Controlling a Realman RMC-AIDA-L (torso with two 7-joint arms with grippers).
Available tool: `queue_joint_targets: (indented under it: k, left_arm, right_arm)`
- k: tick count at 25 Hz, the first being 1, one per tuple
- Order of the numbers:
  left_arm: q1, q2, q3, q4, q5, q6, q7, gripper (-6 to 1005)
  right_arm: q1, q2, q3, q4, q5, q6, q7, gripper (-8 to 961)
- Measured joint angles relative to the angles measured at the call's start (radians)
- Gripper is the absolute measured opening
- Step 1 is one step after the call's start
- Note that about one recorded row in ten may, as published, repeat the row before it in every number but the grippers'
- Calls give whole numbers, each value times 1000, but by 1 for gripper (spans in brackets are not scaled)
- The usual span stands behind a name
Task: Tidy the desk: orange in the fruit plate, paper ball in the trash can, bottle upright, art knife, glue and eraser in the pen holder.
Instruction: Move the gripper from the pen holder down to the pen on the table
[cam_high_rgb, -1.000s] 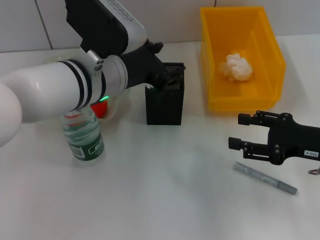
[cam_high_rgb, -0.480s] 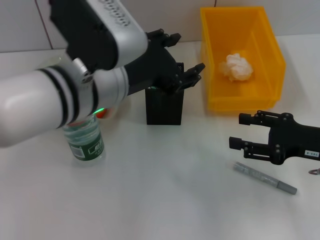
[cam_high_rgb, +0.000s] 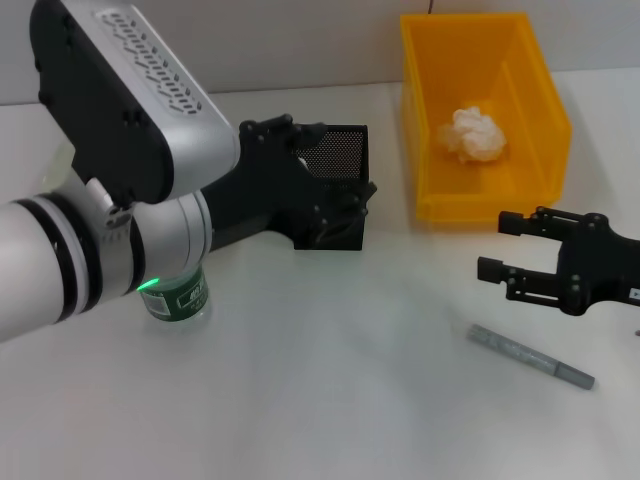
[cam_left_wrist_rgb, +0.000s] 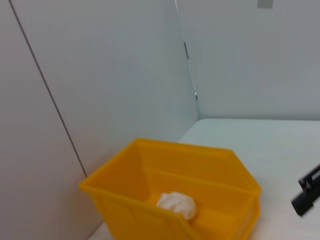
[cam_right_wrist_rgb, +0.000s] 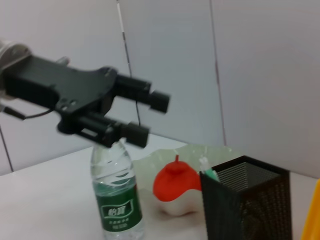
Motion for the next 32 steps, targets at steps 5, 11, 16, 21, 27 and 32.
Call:
queue_joint_targets:
  k: [5, 11, 16, 21, 27, 32]
  left_arm:
    - [21, 0, -7, 3, -4, 23, 0, 701]
    - [32, 0, -81, -45, -137, 70, 59, 701]
    - [52, 0, -178, -113, -392, 170, 269, 700]
    - [52, 0, -283, -221, -588, 372, 454, 699]
    - [50, -3, -313, -305, -674, 517, 583, 699]
    - [46, -5, -295, -349, -685, 562, 654, 698]
  right_arm:
    - [-1, -4, 40, -2, -3, -7, 1, 709]
    - [0, -9, 69, -2, -5, -3, 3, 709]
    - [4, -11, 71, -2, -5, 3, 6, 708]
    - [21, -20, 66, -14, -32, 5, 60, 708]
    - [50, -13, 64, -103, -114, 3, 159, 708]
    - [81, -14, 58, -196, -186, -6, 321, 708]
